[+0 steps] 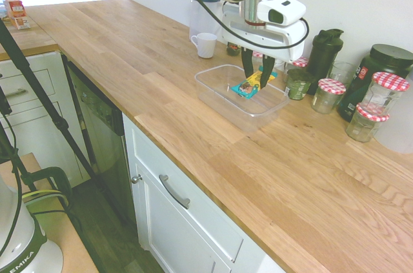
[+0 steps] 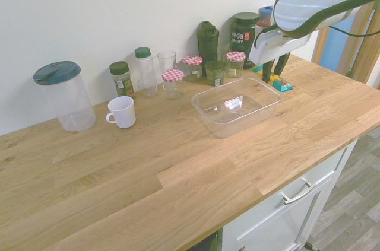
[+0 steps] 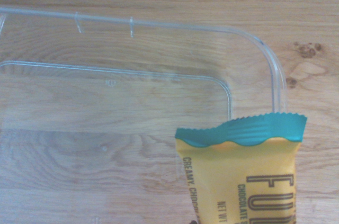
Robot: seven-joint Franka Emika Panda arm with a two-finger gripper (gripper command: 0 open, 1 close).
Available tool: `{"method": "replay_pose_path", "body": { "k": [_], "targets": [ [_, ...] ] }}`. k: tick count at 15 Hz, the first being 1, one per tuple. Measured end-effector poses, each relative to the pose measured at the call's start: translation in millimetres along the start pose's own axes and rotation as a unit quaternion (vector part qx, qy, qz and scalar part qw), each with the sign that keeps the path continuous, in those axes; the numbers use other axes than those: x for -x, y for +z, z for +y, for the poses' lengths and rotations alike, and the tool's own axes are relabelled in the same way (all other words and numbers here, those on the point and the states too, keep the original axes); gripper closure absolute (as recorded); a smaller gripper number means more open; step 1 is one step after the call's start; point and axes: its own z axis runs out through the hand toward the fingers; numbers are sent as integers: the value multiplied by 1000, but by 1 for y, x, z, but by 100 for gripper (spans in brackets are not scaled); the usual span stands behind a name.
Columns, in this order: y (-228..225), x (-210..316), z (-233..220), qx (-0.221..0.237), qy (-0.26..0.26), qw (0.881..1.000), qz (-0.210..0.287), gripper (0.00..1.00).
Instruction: Put the protein bar into the container
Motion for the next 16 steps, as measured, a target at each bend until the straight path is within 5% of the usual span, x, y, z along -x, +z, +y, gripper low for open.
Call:
{"method": "replay_pose_path", "body": {
  "k": [16],
  "targets": [
    [-8,3,1,-11,3,1000,13,0]
  ]
}}
